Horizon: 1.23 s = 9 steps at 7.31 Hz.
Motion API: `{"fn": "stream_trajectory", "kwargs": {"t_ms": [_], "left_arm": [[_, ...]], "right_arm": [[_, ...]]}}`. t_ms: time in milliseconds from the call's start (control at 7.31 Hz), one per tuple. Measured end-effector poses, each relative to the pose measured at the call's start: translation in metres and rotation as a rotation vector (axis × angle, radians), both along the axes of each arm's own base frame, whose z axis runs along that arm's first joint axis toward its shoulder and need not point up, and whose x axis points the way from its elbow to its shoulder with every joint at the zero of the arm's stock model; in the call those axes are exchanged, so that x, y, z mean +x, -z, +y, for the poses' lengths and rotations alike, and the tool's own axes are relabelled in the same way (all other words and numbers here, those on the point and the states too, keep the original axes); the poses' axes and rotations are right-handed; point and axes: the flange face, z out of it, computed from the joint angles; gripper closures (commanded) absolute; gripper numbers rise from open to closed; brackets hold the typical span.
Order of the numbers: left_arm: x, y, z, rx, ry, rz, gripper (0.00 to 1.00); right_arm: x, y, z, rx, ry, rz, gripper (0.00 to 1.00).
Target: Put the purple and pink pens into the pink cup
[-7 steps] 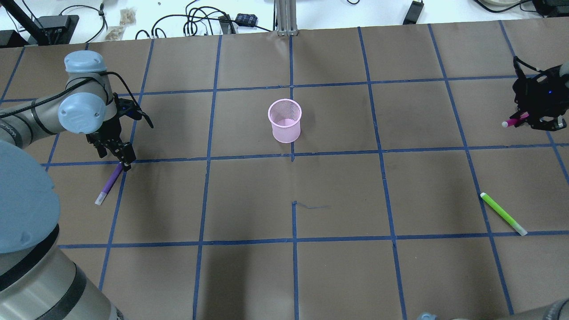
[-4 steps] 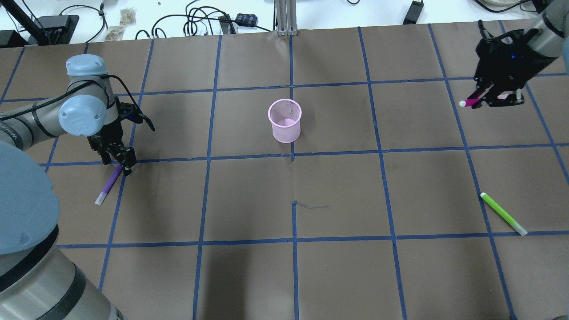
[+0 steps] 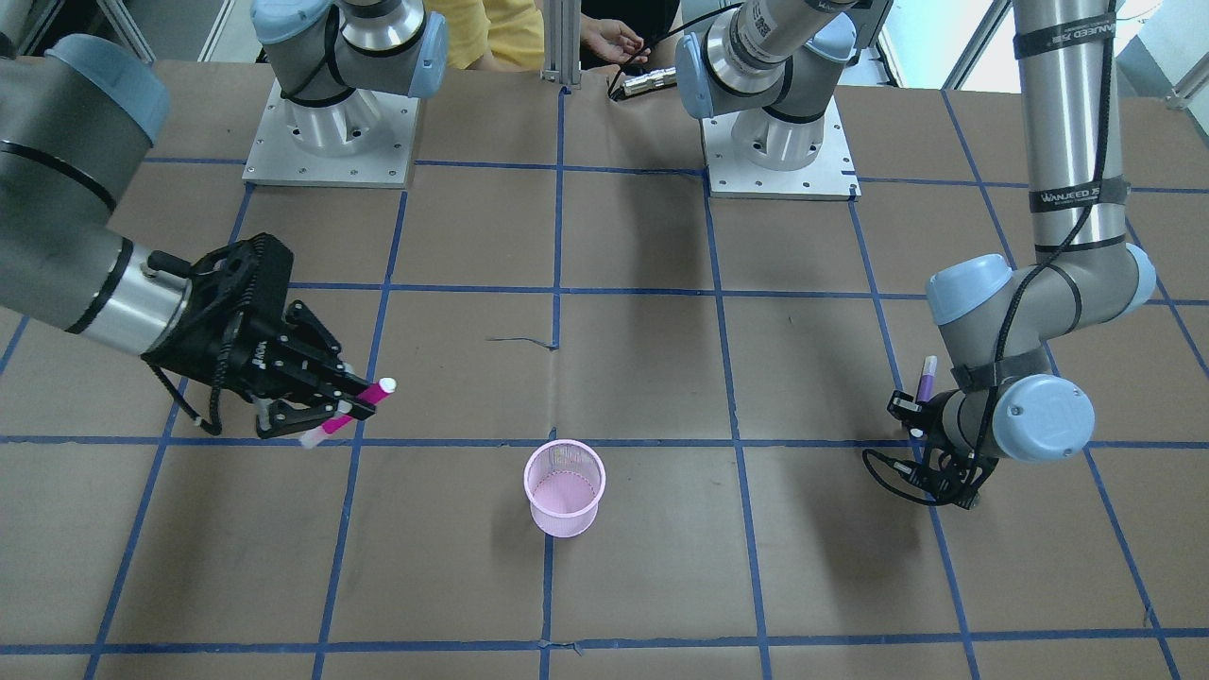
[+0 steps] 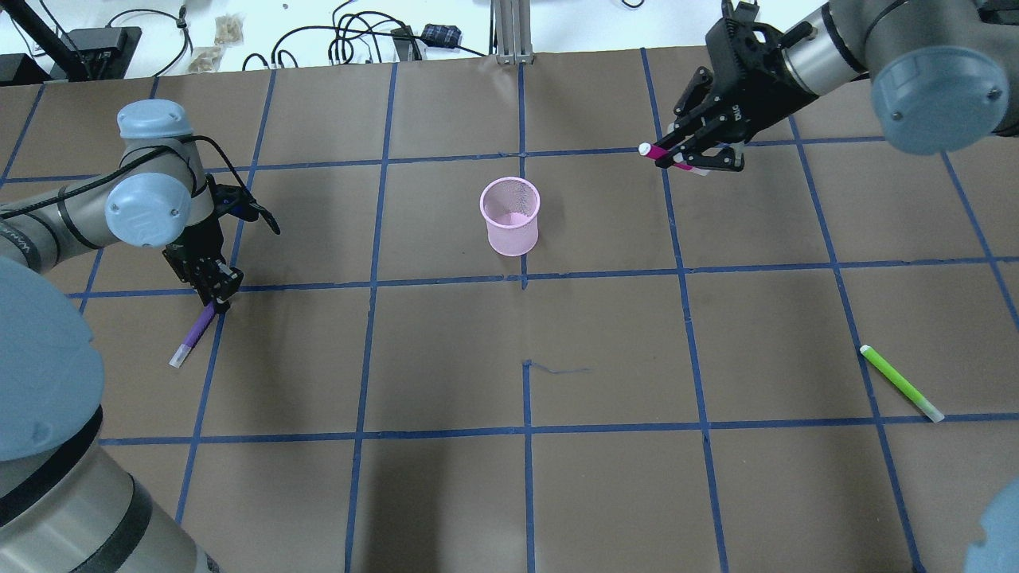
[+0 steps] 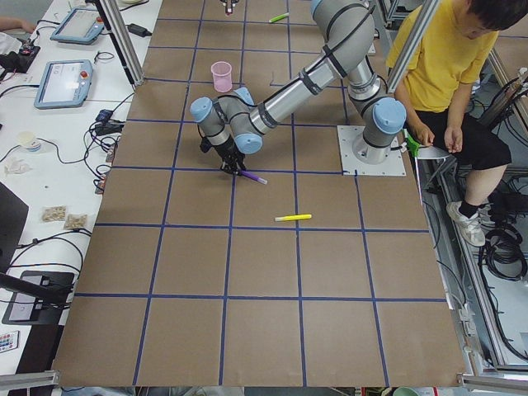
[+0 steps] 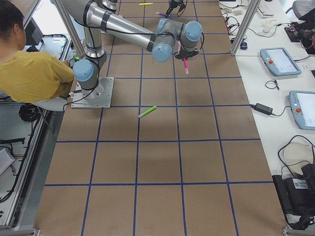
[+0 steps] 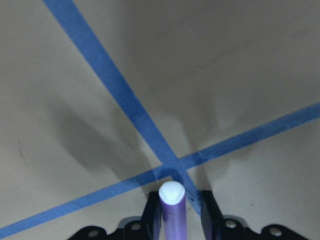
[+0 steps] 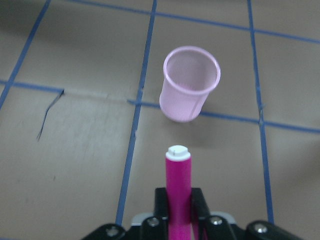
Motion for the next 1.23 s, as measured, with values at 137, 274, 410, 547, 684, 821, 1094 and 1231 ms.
{"fn": "stream_trajectory", "kwargs": {"t_ms": [137, 274, 410, 547, 684, 821, 1094, 1231], "left_arm": [[0.000, -0.001, -0.001, -0.003, -0.003, 0.004, 1.00], [-0.001, -0.005, -0.003, -0.015, -0.006, 0.011, 1.00], [-0.002, -0.014, -0.004, -0.030, -0.006, 0.010, 1.00], [-0.003, -0.024, -0.004, -0.045, -0.006, 0.007, 1.00], [-0.004, -0.035, -0.004, -0.059, -0.007, 0.008, 1.00], [-0.006, -0.043, -0.003, -0.068, -0.012, 0.013, 1.00], [-0.010, -0.054, 0.000, -0.076, -0.020, 0.018, 1.00], [-0.011, -0.058, 0.000, -0.080, -0.019, 0.017, 1.00]], "right_arm": [[0.039, 0.006, -0.006, 0.000, -0.010, -0.113, 1.00], [0.077, 0.014, -0.014, -0.015, -0.014, -0.197, 1.00], [0.110, 0.025, -0.019, -0.018, -0.006, -0.251, 1.00], [0.133, 0.039, -0.024, -0.019, 0.007, -0.277, 1.00], [0.144, 0.056, -0.029, -0.018, 0.020, -0.287, 1.00], [0.149, 0.069, -0.032, -0.014, 0.027, -0.289, 1.00], [0.152, 0.084, -0.034, 0.004, 0.032, -0.291, 1.00], [0.155, 0.090, -0.033, 0.017, 0.029, -0.295, 1.00]]}}
